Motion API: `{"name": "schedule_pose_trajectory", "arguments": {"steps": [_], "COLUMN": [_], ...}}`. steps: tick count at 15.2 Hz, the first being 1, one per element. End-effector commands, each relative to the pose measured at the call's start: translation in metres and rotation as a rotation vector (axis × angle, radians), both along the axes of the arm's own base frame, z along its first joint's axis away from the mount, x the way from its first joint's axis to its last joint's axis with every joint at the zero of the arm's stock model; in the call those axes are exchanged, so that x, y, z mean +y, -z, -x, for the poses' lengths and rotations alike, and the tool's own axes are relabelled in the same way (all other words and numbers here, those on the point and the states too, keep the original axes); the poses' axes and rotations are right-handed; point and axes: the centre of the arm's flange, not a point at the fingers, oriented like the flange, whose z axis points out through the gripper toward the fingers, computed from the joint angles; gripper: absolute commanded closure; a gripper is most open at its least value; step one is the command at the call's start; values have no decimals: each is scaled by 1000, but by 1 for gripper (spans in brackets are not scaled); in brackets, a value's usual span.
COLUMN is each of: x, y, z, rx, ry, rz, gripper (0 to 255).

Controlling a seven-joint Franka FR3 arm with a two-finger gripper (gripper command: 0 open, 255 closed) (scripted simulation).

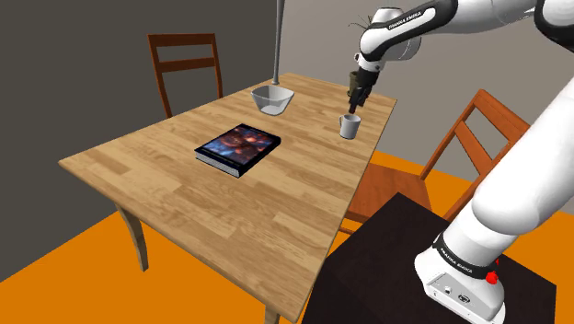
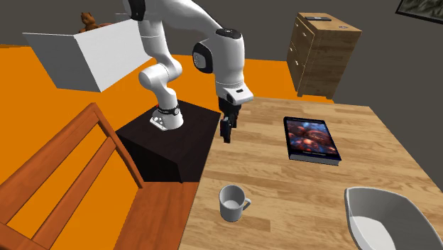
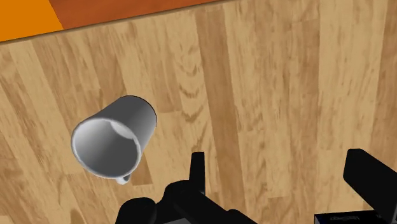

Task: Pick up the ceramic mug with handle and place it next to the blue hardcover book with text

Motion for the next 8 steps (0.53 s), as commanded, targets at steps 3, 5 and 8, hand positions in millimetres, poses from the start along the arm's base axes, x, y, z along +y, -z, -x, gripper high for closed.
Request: {"name": "schedule_pose_trajectory", "arguments": {"steps": [3,5,8], "x": [-33,-51,-77], "y": [33,48,71], "z": [-26,-39,-58], "rx": [15,23,34], "ry": [-4,-5,-7], "rz": [10,15,21], "gripper": [0,0,0]}}
